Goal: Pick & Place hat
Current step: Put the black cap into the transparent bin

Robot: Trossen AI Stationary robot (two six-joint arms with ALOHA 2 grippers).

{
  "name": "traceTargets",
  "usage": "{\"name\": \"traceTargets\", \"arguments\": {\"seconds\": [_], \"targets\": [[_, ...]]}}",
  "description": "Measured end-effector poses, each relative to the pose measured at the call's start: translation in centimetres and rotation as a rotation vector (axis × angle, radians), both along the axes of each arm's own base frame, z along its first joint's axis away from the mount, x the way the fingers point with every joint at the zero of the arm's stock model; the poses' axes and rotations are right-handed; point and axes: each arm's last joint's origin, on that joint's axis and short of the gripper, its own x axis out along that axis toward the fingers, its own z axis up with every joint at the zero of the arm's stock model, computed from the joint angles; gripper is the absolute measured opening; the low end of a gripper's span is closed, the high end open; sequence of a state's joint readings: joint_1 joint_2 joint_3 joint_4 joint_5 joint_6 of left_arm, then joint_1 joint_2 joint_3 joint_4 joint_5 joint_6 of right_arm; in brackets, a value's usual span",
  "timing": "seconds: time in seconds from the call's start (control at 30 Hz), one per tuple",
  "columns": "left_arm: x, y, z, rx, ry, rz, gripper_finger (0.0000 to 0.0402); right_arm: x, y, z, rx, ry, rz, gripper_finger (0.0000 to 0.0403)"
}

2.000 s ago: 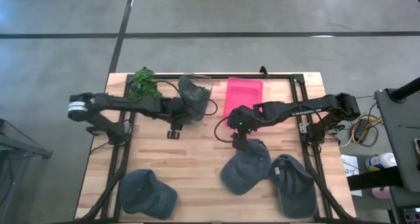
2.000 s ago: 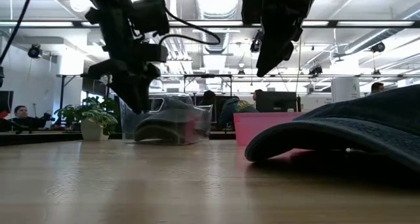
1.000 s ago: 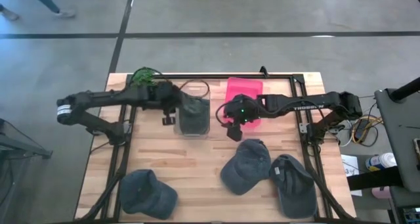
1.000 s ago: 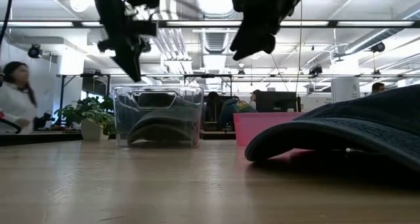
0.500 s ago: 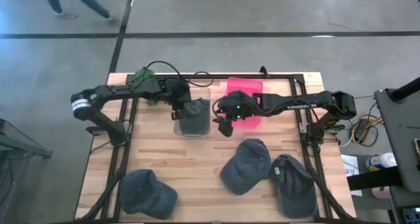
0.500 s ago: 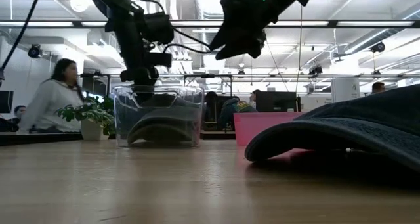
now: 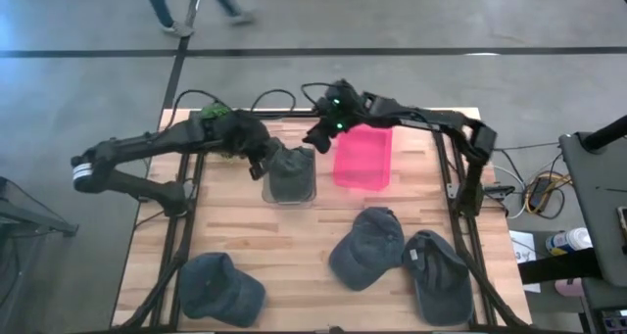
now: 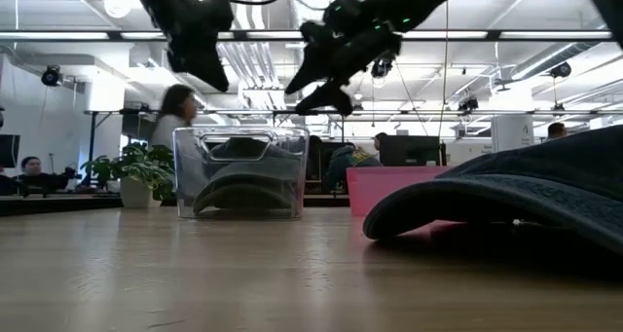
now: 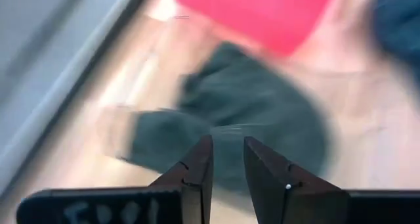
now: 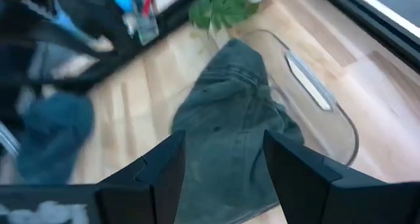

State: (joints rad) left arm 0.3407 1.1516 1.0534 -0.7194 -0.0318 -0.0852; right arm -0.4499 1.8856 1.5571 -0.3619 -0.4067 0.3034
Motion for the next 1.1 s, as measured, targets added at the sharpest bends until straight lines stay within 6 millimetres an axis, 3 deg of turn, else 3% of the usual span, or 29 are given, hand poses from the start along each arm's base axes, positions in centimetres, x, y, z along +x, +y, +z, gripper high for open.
{"name": "traceTargets", "arguments": {"seconds": [0.1,0.23,0.37,0.53,0.73,0.9,1.1], "targets": [[0.8,-1.1,-0.9,-0.125,-0.087,-0.019,0.0078,1.4,-1.4,-0.6,-0.072,0.094,0.097,0.0199],[3.6,-2.4,-3.1,-0.188,-0.138,-0.047,0.0078,2.6,-3.6,-0.8,-0.202,0.221,0.164,0.0199],[6.2,-3.5,-6.5,-0.254,-0.039,-0.048,0.0078,2.9,-6.9,-0.8,-0.288,0.3,0.103,0.0199],[7.4,-3.8,-9.0,-0.323,0.097,0.021,0.0078,2.7,-9.4,-1.0,-0.247,0.302,0.144,0.0199],[6.6,-3.7,-9.1,-0.294,0.186,0.077,0.0078,3.3,-9.3,-4.2,-0.147,0.37,0.239,0.0199],[5.3,-3.6,-8.3,-0.219,0.216,0.111,0.0078,3.8,-7.9,-5.9,-0.089,0.359,0.355,0.0199],[4.3,-3.4,-9.3,-0.128,0.305,0.129,0.0078,3.2,-5.5,-5.0,0.002,0.373,0.485,0.0199]]}}
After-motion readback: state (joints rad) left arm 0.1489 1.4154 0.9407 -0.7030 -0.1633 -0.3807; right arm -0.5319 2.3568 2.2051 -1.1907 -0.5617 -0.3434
